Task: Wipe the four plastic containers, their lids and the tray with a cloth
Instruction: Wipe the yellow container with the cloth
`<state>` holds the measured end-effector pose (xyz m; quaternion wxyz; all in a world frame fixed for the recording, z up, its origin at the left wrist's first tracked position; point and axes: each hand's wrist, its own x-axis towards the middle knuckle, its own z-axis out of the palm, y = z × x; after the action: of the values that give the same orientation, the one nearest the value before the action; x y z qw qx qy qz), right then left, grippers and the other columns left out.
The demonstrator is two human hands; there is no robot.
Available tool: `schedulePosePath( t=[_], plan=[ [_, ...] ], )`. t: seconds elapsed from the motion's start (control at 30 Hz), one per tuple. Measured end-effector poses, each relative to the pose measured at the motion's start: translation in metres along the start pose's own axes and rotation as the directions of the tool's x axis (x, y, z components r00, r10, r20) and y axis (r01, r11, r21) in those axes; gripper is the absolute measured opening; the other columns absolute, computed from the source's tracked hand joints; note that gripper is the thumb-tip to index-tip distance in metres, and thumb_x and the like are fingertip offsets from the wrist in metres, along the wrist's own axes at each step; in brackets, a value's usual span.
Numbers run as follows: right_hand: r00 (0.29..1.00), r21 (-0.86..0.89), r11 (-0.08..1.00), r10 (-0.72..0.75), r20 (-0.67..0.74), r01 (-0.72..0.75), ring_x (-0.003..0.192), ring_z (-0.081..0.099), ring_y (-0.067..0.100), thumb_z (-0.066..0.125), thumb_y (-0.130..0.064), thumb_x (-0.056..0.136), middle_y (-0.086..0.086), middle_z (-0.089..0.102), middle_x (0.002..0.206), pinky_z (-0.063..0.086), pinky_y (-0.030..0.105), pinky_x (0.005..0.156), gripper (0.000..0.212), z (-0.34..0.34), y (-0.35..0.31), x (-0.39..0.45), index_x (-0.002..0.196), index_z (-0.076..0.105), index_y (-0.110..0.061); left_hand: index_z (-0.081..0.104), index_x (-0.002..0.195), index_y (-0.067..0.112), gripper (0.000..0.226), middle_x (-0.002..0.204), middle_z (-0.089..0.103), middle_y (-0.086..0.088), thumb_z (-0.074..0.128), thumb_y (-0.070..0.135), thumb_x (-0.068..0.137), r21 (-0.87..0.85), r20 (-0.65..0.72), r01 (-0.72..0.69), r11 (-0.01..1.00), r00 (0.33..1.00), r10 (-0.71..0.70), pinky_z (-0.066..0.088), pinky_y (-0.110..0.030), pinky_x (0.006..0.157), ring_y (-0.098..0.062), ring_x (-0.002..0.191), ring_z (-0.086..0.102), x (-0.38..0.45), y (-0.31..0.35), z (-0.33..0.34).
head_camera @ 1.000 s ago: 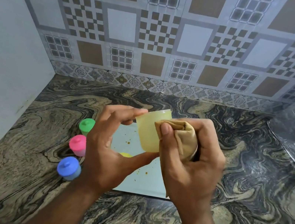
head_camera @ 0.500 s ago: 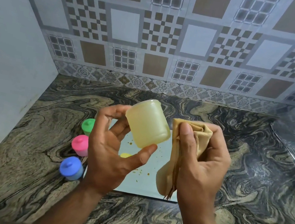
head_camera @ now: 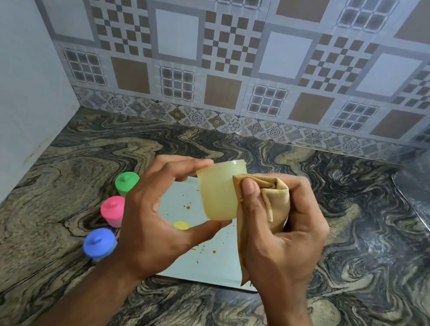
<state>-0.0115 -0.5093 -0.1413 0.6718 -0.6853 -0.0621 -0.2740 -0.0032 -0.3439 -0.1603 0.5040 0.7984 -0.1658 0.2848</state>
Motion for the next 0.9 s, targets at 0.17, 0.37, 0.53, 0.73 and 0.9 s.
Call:
schedulePosePath(
  t=[0.17,0.37,0.53,0.73,0.9],
  plan=[
    [0.998,0.056,0.996,0.068,0.019,-0.069,0.068,0.063,0.004,0.078,-0.012,0.095,-0.008,0.071,0.078,0.052,0.022,0.063,0.013,-0.001,-0.004,0.017,0.089,0.069,-0.006,0.062,0.128,0.018,0.072,0.124,0.064,0.002,0.098,0.029,0.067,0.022,-0.004,-0.087,0.996,0.996,0.087,0.053,-0.039,0.095,-0.023,0.115,0.064,0.002,-0.001,-0.006],
    [0.981,0.132,0.973,0.191,-0.017,-0.187,0.064,0.056,0.006,0.074,-0.017,0.095,-0.009,0.064,0.072,0.048,0.021,0.06,0.014,-0.002,0.005,0.016,0.088,0.066,-0.008,0.053,0.125,0.019,0.073,0.128,0.064,0.0,0.094,0.016,0.065,-0.381,-0.036,0.073,0.922,0.995,-0.093,0.054,-0.049,0.099,-0.029,0.118,0.066,-0.001,0.003,0.002],
    [0.995,0.247,0.965,0.098,-0.022,-0.09,0.065,0.058,0.003,0.071,-0.023,0.093,-0.009,0.067,0.076,0.048,0.016,0.061,0.017,0.002,-0.009,-0.004,0.091,0.064,-0.008,0.045,0.137,0.023,0.081,0.141,0.052,-0.006,0.087,0.007,0.07,-0.494,-0.021,0.121,0.861,0.988,-0.151,0.054,-0.048,0.103,-0.029,0.128,0.064,-0.003,0.001,0.008],
    [0.995,0.152,0.985,0.092,-0.032,-0.086,0.068,0.063,0.004,0.075,-0.014,0.093,-0.005,0.072,0.079,0.052,0.02,0.064,0.009,0.007,-0.005,-0.015,0.09,0.067,-0.01,0.055,0.133,0.018,0.075,0.138,0.063,-0.004,0.095,0.022,0.069,-0.308,-0.015,0.119,0.944,0.991,-0.13,0.052,-0.057,0.106,-0.032,0.128,0.063,-0.003,-0.006,0.006],
    [1.0,0.06,0.998,0.001,-0.023,0.001,0.076,0.072,0.02,0.078,-0.014,0.094,0.015,0.074,0.088,0.056,0.032,0.067,0.01,0.004,-0.006,-0.008,0.091,0.068,-0.012,0.06,0.134,0.023,0.074,0.126,0.063,0.001,0.095,0.038,0.07,-0.032,-0.011,0.018,0.999,1.0,-0.019,0.056,-0.047,0.091,-0.027,0.112,0.064,-0.001,-0.002,0.0]
  ],
)
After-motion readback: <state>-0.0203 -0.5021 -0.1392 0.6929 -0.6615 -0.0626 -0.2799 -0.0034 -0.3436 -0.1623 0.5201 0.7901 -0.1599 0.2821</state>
